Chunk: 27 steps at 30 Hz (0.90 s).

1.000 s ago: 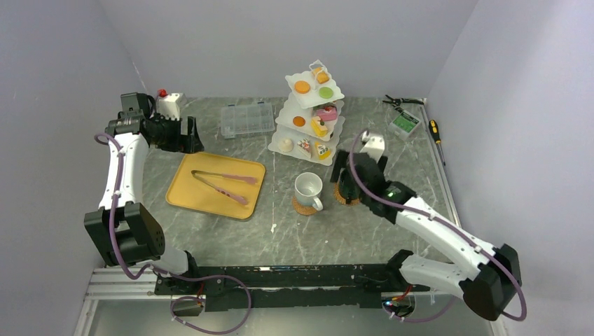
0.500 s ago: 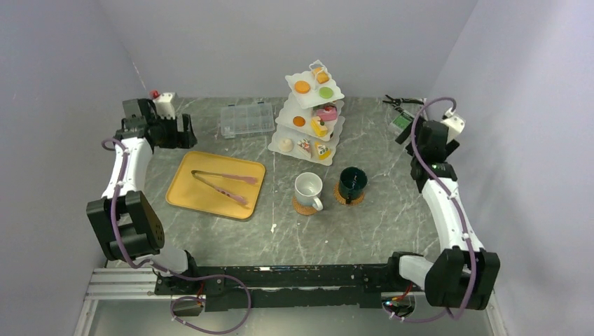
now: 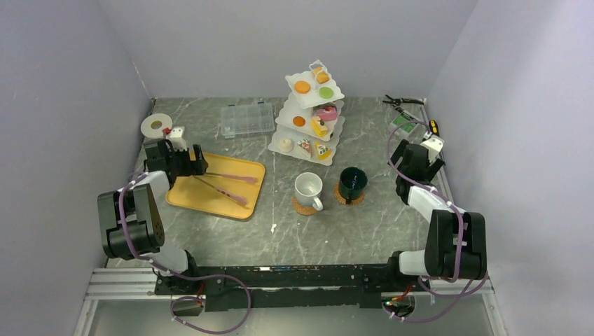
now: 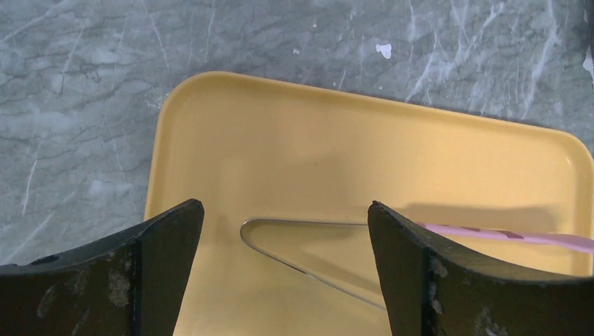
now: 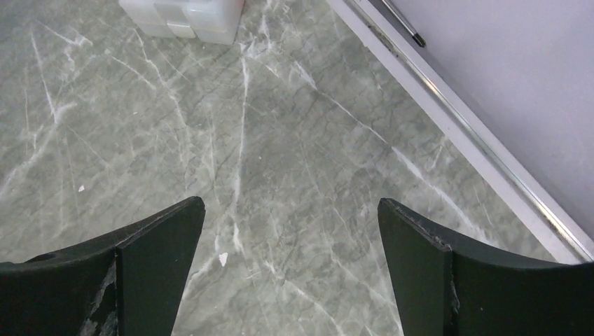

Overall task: Serve the afternoon tea
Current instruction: Reset both arms

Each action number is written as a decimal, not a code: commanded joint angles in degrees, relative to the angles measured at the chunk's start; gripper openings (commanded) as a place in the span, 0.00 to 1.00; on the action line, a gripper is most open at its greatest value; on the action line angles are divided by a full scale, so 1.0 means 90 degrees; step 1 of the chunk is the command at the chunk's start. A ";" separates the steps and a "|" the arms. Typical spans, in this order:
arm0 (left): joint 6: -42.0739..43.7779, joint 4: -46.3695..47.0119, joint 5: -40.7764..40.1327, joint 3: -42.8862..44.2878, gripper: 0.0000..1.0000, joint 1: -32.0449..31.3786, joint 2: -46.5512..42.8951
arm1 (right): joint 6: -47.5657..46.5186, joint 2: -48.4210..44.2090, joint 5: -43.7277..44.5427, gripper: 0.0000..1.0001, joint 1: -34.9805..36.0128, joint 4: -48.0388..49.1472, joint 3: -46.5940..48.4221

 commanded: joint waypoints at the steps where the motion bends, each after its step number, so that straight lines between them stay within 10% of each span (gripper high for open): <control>1: -0.0203 0.1515 0.0182 -0.0368 0.93 -0.0027 0.0100 | -0.0491 -0.0092 -0.0077 1.00 0.0014 0.1457 -0.0386; 27: -0.0315 0.5007 -0.0504 -0.2141 0.94 -0.0556 0.0339 | -0.1672 0.0586 0.0444 1.00 0.1156 0.5579 -0.2205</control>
